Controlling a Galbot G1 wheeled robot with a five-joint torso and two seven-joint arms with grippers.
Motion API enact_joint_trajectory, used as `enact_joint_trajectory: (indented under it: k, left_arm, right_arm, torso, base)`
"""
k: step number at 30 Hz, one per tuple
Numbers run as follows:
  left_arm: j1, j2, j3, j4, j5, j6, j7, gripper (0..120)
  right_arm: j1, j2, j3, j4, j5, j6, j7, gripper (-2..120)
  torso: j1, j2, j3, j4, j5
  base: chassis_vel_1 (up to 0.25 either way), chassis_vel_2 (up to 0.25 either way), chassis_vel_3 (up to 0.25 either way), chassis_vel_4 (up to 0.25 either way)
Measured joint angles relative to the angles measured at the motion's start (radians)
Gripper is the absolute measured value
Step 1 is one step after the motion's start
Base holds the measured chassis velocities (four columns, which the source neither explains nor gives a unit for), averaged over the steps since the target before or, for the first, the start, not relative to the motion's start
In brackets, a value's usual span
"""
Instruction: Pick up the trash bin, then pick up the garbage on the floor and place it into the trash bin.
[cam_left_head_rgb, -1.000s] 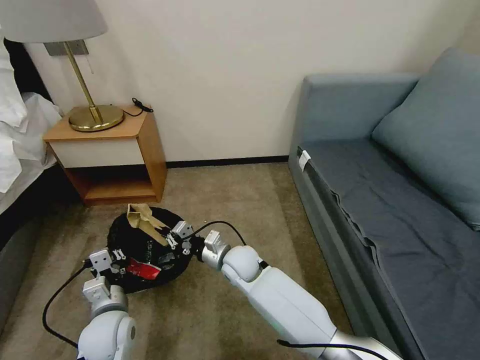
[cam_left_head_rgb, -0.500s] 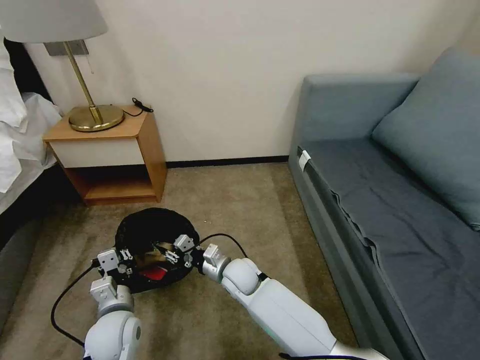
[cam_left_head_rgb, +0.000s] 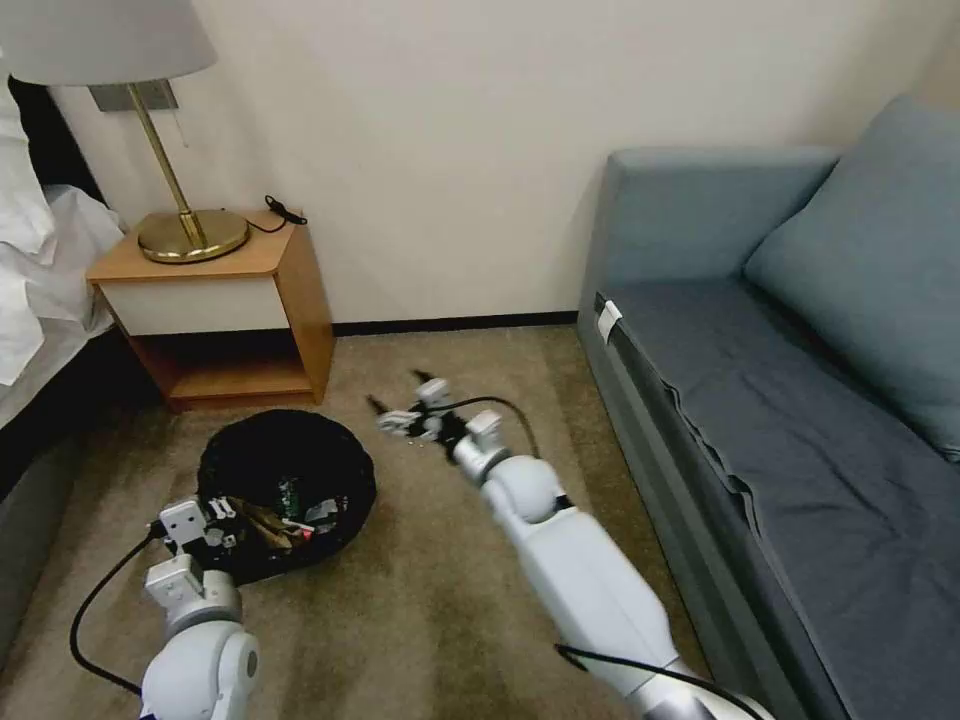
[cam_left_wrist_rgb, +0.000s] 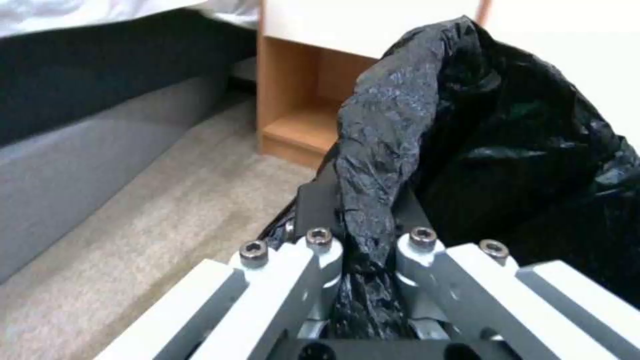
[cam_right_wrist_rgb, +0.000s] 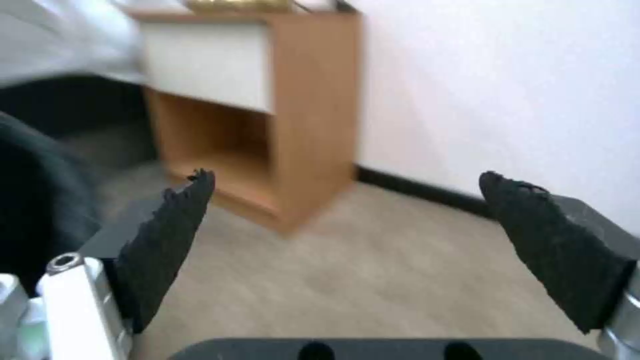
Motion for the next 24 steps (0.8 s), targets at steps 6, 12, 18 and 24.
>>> enact_joint_trajectory:
  k: [6,12,18,24]
  left_arm:
    - [-0.023,0.018,-0.003,0.029,-0.149,-0.025,-0.075,4]
    - [-0.035,0.022,-0.004,0.014,-0.338,-0.026,-0.131,4]
    - [-0.043,0.034,-0.023,0.04,-0.445,0.002,-0.202,4]
    - [-0.035,0.046,-0.03,0.105,-0.457,-0.031,-0.189,4]
  right_arm:
    - [-0.064,-0.013,0.136,-0.112,-0.072,0.032,0.011,100]
    - [-0.12,-0.014,0.206,-0.137,-0.119,0.057,0.013,100]
    - [-0.169,0.016,0.228,-0.115,-0.147,0.062,0.012,100]
    - [-0.205,0.046,0.237,-0.102,-0.207,0.09,-0.023,100]
  torso:
    - [0.0,0.0,0.0,0.0002,0.0001]
    - [0.0,0.0,0.0,-0.0001,0.0001]
    - [0.0,0.0,0.0,0.0002,-0.0001]
    - [0.0,0.0,0.0,0.0004,0.0001]
  base:
    - [0.0,0.0,0.0,0.0]
    - [0.0,0.0,0.0,0.0]
    - [0.0,0.0,0.0,0.0]
    - [0.0,0.0,0.0,0.0]
